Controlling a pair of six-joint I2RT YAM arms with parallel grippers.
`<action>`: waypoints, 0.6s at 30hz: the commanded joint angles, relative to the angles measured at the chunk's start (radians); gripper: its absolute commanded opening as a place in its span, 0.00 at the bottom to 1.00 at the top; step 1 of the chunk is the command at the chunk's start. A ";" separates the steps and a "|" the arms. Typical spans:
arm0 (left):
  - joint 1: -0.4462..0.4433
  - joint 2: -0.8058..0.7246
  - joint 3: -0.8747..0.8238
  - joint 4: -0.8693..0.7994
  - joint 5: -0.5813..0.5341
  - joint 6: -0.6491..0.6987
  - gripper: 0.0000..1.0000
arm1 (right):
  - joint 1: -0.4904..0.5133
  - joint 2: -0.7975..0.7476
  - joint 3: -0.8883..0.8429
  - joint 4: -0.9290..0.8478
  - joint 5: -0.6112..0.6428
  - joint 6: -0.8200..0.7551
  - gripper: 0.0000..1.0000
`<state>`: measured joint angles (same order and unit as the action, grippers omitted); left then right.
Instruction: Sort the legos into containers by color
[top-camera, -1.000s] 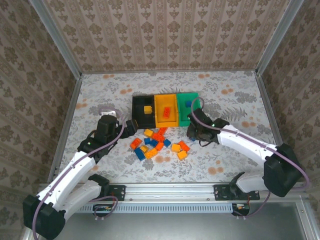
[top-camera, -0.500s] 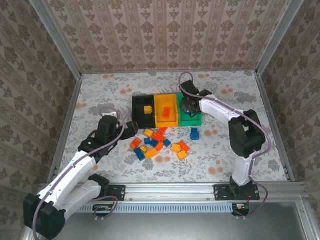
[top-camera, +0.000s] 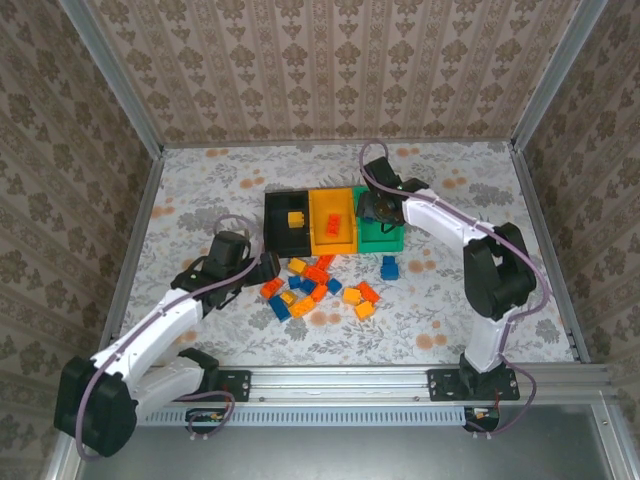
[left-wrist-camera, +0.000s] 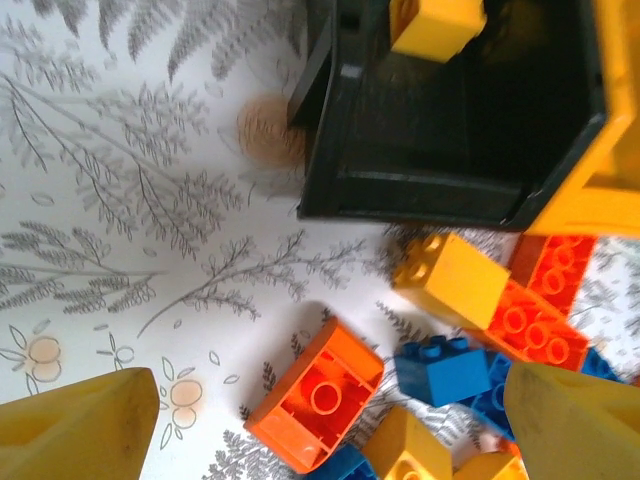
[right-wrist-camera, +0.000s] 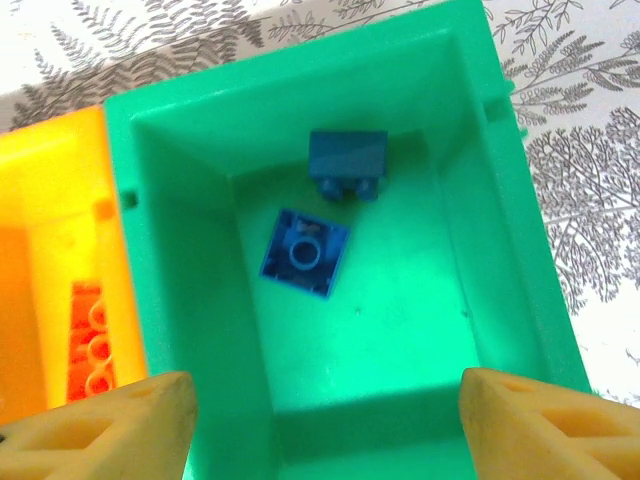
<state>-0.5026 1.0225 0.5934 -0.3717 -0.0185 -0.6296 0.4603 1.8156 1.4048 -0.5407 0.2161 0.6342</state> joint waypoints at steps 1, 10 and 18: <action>-0.020 0.062 -0.028 0.003 0.030 -0.028 0.92 | 0.018 -0.083 -0.059 0.039 -0.024 0.022 0.71; -0.066 0.269 0.002 0.024 -0.044 0.034 0.87 | 0.023 -0.177 -0.151 0.064 -0.037 0.041 0.71; -0.114 0.330 0.013 0.015 -0.120 0.059 0.84 | 0.022 -0.212 -0.179 0.075 -0.034 0.048 0.71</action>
<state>-0.6090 1.3342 0.5812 -0.3367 -0.0887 -0.6014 0.4824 1.6367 1.2404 -0.4805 0.1833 0.6628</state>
